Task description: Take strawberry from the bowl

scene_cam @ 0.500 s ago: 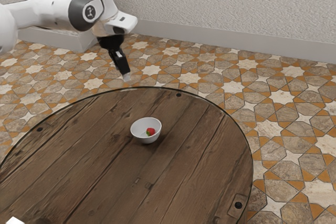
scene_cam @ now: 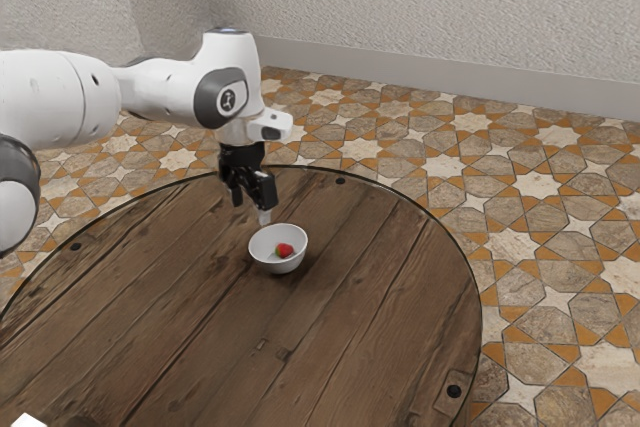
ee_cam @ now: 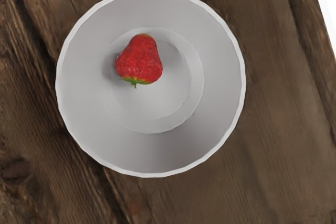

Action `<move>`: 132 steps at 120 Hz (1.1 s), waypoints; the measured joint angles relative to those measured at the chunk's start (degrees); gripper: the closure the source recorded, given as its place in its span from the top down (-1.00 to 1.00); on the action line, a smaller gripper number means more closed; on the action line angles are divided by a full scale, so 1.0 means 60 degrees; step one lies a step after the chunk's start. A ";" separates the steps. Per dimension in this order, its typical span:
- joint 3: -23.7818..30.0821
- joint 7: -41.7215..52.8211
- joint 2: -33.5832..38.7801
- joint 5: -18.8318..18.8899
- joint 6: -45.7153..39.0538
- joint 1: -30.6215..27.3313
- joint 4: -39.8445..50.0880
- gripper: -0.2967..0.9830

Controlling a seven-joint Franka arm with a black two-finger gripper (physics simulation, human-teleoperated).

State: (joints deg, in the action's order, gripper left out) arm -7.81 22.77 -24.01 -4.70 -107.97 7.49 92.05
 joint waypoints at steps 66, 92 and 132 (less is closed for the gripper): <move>0.0067 0.1332 -0.0950 0.0200 -0.1692 0.0180 0.0057 0.30; 0.0072 0.1767 -0.1164 0.0215 -0.1922 0.0204 0.0087 0.08; 0.0072 0.2282 -0.1453 0.0188 -0.2562 0.0260 0.0342 0.00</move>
State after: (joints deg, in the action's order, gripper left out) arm -7.38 36.45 -32.73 -3.57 -123.34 9.05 94.10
